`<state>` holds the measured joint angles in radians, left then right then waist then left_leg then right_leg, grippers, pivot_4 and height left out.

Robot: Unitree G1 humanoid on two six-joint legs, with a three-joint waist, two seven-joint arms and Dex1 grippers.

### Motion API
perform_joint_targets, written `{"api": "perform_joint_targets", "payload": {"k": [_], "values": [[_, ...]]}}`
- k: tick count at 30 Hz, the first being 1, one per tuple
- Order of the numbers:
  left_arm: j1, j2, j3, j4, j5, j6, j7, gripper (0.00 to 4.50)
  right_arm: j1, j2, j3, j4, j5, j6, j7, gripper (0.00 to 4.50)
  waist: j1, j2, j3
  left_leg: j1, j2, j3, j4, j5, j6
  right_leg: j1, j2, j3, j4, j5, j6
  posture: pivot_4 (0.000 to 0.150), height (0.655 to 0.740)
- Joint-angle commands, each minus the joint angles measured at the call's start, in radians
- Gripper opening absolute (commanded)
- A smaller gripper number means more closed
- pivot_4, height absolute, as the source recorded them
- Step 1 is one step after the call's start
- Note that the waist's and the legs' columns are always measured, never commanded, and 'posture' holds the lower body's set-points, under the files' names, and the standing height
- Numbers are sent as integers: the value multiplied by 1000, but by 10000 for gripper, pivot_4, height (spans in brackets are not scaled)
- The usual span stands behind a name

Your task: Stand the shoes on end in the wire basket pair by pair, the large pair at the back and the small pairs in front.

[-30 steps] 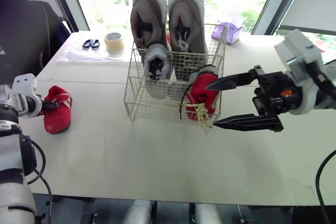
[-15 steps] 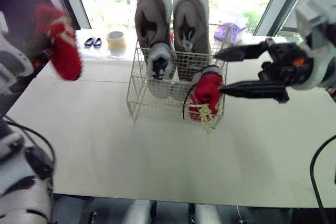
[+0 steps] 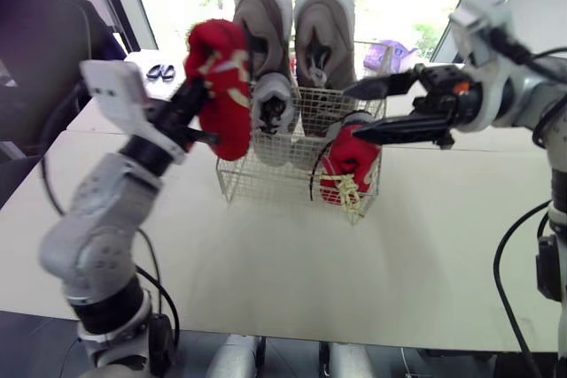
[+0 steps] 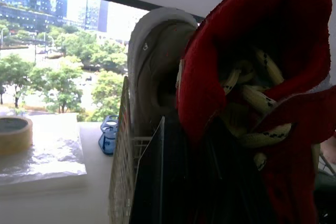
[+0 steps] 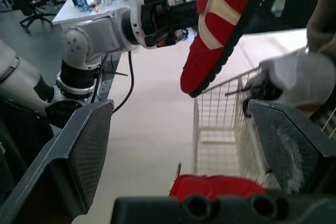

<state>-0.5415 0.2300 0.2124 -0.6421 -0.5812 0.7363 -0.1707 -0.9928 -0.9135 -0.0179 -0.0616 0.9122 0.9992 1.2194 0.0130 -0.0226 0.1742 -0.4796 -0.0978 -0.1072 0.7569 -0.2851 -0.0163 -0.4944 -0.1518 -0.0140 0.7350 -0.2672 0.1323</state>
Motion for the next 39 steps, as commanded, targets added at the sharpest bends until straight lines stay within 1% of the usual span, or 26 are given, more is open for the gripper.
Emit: {"api": "perform_joint_targets", "payload": {"k": [1,3,5,9,11,12,14,16,19,21,23,25,29,31,34,37,39], "values": [[-12,-19,-77,73,121,-193,-19,415,16,-29,-117,-79,88,85,-65,45000,2,0,0,0,0,0,0,0,0,0,0,0,0,0,0,1500,6595],[-6,-25,-122,142,186,-292,-37,415,72,-48,-151,-146,125,143,-113,45000,2,0,0,1,0,0,0,0,1,1,0,0,0,0,0,1500,6595],[-2,-43,-150,182,216,-347,-42,415,115,-77,-186,-184,152,179,-136,45000,1,0,0,1,0,0,0,-1,1,2,0,0,-1,0,-1,1500,6595],[36,-53,-203,200,270,-416,-56,415,119,-130,-268,-172,214,244,-185,45000,1,0,0,1,0,0,0,-1,2,1,0,0,-1,0,-1,1500,6595],[84,-84,-221,193,261,-418,-44,415,110,-134,-290,-173,250,268,-218,45000,2,1,-1,1,0,0,0,-1,2,1,0,0,-1,0,-1,1500,6595],[106,-93,-236,193,277,-429,-35,415,111,-131,-300,-174,269,280,-234,45000,1,1,-1,1,0,0,0,-1,2,2,0,0,-1,0,-1,1500,6595],[156,-95,-277,208,353,-494,-26,415,125,-114,-304,-192,294,290,-266,45000,1,1,-1,2,0,0,0,-1,2,2,0,0,-1,0,-1,1500,6595],[199,-111,-287,241,399,-539,-1,415,133,-106,-306,-200,311,294,-291,45000,2,1,-1,2,1,0,0,-1,2,3,0,0,-1,0,-1,1500,6595],[254,-107,-324,295,461,-611,-8,415,134,-106,-316,-195,335,296,-316,45000,2,3,-2,2,0,0,0,-1,2,4,0,0,-1,-1,-1,1500,6595],[275,-123,-332,318,455,-621,-15,415,132,-106,-316,-192,345,293,-327,45000,2,6,-4,2,0,0,0,-1,2,4,0,0,-1,-1,-1,1500,6595],[287,-154,-320,334,417,-594,-10,415,132,-104,-311,-190,352,289,-335,45000,2,6,-5,3,0,1,0,-1,3,4,0,0,-2,-1,-1,1500,6595],[288,-168,-305,336,409,-580,-2,415,133,-104,-310,-190,358,285,-341,45000,3,7,-5,3,0,0,0,-1,3,5,0,-1,-2,-1,-1,1500,6595],[303,-169,-287,326,393,-548,1,415,148,-107,-315,-196,368,281,-347,45000,3,7,-5,6,0,0,0,-1,3,8,0,-2,-2,-1,-1,1500,6595],[326,-167,-275,304,361,-489,3,415,169,-109,-324,-205,370,274,-353,45000,2,7,-5,7,1,0,0,-1,3,10,0,-2,-2,-2,-3,1500,6595],[339,-137,-279,266,357,-433,-10,415,187,-106,-333,-207,373,262,-361,45000,2,7,-5,15,1,0,-2,-2,5,18,0,-2,-5,-3,-3,1500,6595],[354,-123,-265,207,314,-392,-24,12224,204,-107,-333,-213,373,249,-362,45000,1,7,-5,18,2,0,-4,-3,5,21,1,-3,-7,-3,-3,1500,6595],[360,-97,-261,166,300,-346,-34,21400,214,-107,-335,-216,375,242,-364,45000,1,7,-5,17,2,0,-4,-3,5,20,1,-3,-7,-3,-3,1500,6595]]}}
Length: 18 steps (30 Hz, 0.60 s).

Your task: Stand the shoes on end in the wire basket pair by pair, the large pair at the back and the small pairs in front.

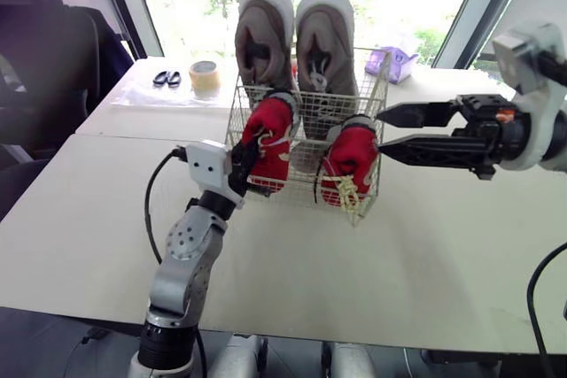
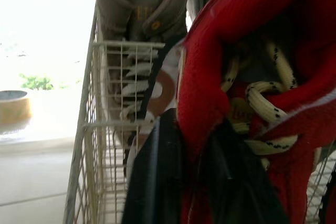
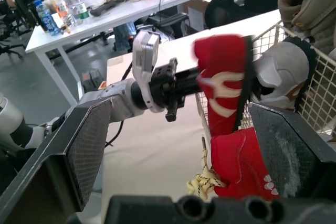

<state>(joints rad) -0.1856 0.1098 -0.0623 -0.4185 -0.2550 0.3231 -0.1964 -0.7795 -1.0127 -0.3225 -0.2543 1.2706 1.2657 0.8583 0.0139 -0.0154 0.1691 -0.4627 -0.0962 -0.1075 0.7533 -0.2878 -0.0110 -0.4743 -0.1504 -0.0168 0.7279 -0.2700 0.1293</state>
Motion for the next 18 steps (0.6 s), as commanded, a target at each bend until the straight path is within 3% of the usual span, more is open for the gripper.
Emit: {"api": "perform_joint_targets", "payload": {"k": [1,3,11,18], "values": [[6,37,19,-78,-26,94,-6,26421,6,-7,-31,-24,16,-29,-4,45000,0,0,0,0,0,0,0,0,0,0,0,0,0,0,0,1500,6595],[19,70,38,-129,-46,158,-8,36534,19,-6,-31,-28,14,-37,-4,45000,-1,0,0,0,0,0,0,0,0,0,0,0,0,0,0,1500,6595],[94,217,201,-370,-277,426,-48,36534,68,-1,-32,-38,8,-76,2,45000,0,0,1,0,1,0,-2,0,0,0,0,0,-3,0,0,1500,6595],[76,379,380,-382,-442,541,-102,36534,101,-12,-27,-33,-19,-112,25,45000,0,0,1,-1,1,0,-2,-1,1,0,0,-1,-5,0,0,1500,6595]]}}
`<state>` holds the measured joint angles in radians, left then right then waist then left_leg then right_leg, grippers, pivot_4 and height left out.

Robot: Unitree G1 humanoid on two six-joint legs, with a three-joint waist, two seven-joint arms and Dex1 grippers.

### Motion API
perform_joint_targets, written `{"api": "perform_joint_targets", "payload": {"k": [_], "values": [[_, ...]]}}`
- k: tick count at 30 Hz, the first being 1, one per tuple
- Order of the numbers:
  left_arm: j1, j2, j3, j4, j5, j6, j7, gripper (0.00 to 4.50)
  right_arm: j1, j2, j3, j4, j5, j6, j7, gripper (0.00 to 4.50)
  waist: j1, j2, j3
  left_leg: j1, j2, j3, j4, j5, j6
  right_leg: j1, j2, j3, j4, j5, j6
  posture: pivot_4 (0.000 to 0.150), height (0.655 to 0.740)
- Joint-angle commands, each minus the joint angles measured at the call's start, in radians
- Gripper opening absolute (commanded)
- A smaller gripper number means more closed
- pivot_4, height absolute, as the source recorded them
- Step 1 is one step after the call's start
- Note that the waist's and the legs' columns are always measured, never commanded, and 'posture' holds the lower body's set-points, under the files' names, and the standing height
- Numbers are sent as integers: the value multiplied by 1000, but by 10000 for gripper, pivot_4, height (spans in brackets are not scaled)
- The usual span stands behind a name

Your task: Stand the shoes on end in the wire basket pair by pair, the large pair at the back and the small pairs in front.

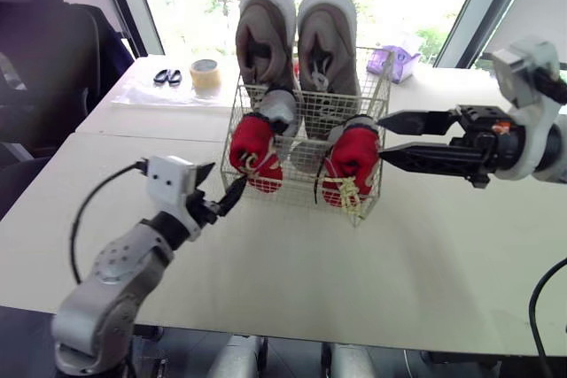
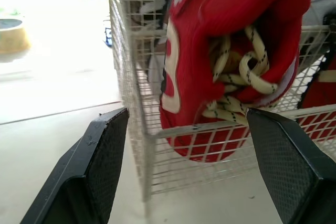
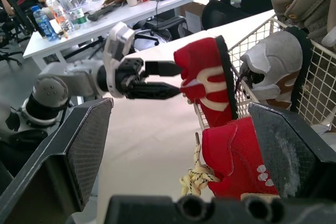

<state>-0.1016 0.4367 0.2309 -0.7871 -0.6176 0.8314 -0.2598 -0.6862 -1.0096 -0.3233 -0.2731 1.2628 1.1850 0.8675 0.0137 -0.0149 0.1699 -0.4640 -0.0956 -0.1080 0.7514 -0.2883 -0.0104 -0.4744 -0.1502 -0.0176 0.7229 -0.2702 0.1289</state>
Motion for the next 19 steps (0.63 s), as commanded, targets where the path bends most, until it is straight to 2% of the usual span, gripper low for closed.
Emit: {"api": "perform_joint_targets", "payload": {"k": [1,6,9,11,12,14,16,19], "values": [[-6,75,118,-4,-105,40,-52,36534,18,-21,-30,-16,-18,-36,21,45000,0,0,0,0,0,0,0,0,0,0,0,0,0,0,0,1500,6595],[-49,236,268,94,-246,102,-139,36534,76,-81,-72,11,-71,-64,60,45000,0,1,1,-1,0,0,-1,0,0,-1,0,0,-1,0,0,1500,6595],[-86,310,331,195,-280,100,-187,36534,135,-113,-96,19,-116,-90,90,45000,1,1,1,-1,0,0,-1,0,0,-1,0,0,-2,0,0,1500,6595],[-97,371,384,328,-272,99,-226,36534,197,-137,-126,37,-161,-115,116,45000,0,1,1,-1,0,0,-2,-1,0,-1,0,0,-3,0,0,1500,6595],[-85,390,409,371,-295,115,-255,36534,223,-143,-143,43,-173,-122,123,45000,-1,1,1,-1,0,0,-2,-1,0,-1,0,0,-3,0,0,1500,6595],[44,454,415,398,-308,140,-410,36534,307,-161,-181,45,-219,-141,148,45000,-8,2,1,-1,0,1,-4,-1,0,-2,-1,0,-3,0,0,1500,6595],[136,494,394,407,-302,140,-506,36534,395,-164,-209,33,-255,-154,163,45000,-11,4,2,0,1,4,-7,-2,2,-3,-2,2,-5,0,-1,1500,6595],[150,497,358,429,-271,110,-523,36534,475,-143,-227,21,-279,-167,166,45000,-6,4,2,-2,2,4,-8,-2,2,-5,-2,2,-5,-1,-1,1500,6595]]}}
